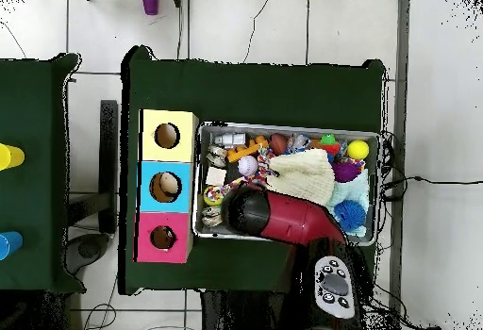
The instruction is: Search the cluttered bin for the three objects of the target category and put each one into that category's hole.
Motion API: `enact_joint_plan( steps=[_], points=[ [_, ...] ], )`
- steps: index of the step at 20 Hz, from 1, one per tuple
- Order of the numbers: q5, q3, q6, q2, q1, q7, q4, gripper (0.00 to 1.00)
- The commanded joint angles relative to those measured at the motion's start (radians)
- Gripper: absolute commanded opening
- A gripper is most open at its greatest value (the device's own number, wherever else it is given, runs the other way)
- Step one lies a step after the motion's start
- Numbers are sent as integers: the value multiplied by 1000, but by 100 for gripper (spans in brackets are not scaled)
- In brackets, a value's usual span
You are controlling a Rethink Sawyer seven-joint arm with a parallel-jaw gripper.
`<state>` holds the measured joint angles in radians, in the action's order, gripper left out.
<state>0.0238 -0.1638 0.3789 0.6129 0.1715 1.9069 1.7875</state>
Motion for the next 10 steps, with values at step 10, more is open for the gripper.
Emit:
enact_joint_plan(
  steps=[10],
  points=[
    [51, 58, -222, -128, -9, 104, 54, 100]
  ],
)
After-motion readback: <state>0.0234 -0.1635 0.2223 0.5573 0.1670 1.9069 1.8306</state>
